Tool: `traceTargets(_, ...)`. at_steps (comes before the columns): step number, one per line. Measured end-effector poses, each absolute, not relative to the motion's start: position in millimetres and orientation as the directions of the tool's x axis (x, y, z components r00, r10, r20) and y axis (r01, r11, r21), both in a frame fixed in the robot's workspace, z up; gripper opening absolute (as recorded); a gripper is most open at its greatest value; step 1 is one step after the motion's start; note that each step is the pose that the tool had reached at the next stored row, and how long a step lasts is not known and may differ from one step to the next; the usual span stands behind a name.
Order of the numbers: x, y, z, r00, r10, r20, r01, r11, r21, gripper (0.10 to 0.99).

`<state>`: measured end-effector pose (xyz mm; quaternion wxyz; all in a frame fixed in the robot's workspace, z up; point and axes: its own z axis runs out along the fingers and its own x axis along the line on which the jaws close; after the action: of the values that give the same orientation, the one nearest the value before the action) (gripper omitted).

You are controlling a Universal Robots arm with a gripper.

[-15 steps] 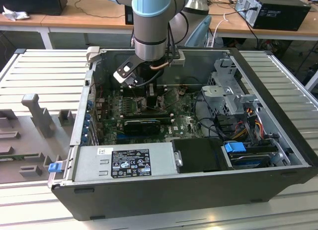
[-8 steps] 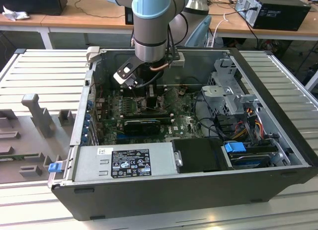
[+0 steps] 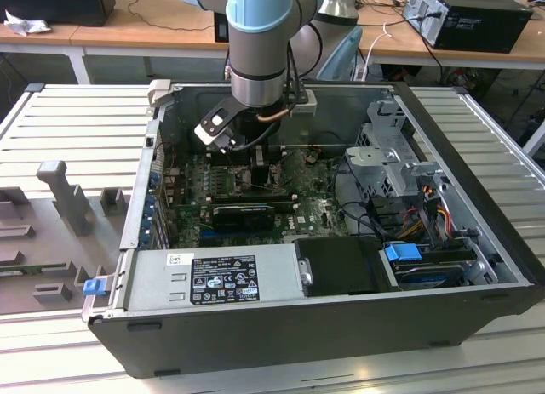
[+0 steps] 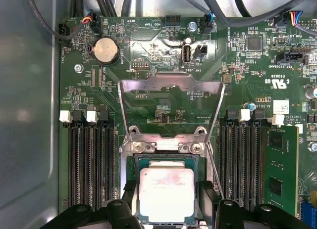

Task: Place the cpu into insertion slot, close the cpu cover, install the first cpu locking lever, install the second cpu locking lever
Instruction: 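Place the cpu into insertion slot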

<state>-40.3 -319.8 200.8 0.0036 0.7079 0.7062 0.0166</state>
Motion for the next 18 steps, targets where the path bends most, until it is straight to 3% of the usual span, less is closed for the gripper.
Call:
traceTargets(6,-40.3,-319.8,210.6,0.002,1.000,0.019,1.000,-0.003,0.029,0.608)
traceTargets(8,-40.0,-319.8,214.3,0.002,1.000,0.018,1.000,-0.003,0.028,0.404)
traceTargets(11,-39.2,-319.9,216.4,0.002,1.000,0.014,1.000,-0.003,0.027,0.224)
traceTargets(13,-39.1,-319.8,217.3,0.002,1.000,0.013,1.000,-0.003,0.027,0.224)
traceTargets(15,-39.1,-319.9,219.0,0.002,1.000,0.011,1.000,-0.002,0.027,0.106)
traceTargets(18,-39.1,-319.8,221.4,0.002,1.000,0.011,1.000,-0.002,0.028,0.106)
